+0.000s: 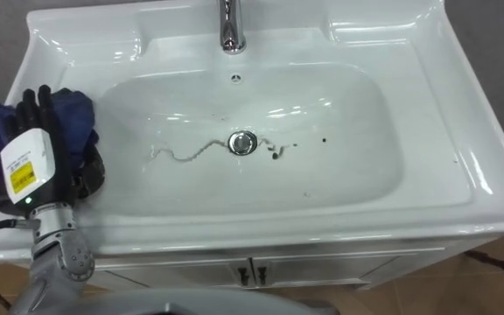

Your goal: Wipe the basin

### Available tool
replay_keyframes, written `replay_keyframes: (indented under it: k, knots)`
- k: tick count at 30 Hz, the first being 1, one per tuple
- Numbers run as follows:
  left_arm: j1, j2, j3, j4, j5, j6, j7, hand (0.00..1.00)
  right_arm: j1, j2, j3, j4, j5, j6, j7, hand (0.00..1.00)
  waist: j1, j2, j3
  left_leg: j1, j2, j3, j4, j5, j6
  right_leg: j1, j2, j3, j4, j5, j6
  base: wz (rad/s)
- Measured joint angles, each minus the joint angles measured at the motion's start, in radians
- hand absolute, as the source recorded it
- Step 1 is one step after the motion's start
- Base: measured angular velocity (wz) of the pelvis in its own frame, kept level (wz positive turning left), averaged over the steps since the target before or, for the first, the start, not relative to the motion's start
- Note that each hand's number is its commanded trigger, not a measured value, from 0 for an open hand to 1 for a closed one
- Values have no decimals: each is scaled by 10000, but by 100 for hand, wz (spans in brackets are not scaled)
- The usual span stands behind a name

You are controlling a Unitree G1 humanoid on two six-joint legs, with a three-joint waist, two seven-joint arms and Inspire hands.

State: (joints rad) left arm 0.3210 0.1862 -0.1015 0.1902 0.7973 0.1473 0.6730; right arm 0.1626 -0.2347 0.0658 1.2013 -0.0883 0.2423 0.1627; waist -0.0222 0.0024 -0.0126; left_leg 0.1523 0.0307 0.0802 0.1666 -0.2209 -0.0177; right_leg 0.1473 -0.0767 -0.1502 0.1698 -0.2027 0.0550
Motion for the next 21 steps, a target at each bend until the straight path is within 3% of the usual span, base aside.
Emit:
replay_keyframes:
  k: [8,21]
  knots:
    - [-3,4,-11,44,-212,0,220,0,153,-33,139,-18,44,210,-1,0,-4,10,-6,3,0,24,-1,1,-1,-30,7,50,10,-1,0,0]
    - [-15,3,-11,175,-218,-3,218,0,144,-46,106,-11,-354,215,-197,0,24,67,-48,87,13,60,-5,6,-9,-37,18,69,56,2,-4,0]
